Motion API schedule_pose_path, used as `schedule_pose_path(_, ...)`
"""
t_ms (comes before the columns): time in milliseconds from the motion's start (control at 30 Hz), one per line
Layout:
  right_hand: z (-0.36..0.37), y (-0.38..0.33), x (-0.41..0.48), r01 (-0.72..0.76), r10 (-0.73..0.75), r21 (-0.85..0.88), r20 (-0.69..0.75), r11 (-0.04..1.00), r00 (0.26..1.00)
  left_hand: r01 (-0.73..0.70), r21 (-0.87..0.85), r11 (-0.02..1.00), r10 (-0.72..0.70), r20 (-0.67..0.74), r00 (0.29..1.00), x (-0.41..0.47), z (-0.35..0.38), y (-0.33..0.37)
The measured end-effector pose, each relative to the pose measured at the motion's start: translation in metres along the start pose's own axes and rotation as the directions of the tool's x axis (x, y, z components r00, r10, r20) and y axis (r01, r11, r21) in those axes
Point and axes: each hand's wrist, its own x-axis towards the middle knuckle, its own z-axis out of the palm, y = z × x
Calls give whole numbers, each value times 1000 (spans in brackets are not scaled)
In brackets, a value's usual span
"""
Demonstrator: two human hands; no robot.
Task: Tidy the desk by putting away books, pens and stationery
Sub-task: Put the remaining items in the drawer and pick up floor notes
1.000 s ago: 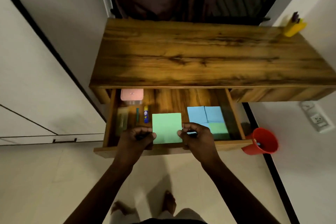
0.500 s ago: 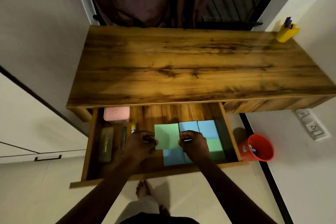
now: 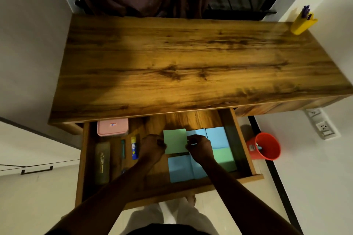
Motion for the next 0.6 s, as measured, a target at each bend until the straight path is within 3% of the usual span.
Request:
schedule_pose_path(233,7,13,5,43,-37,-93,58,995,998,91,116,989,-92,10,996,1,14,-5)
schedule_pose_path(600,2,26,11,103,-90,-125,109,987,990,93,195,977,-95,5,995,8,27,-7)
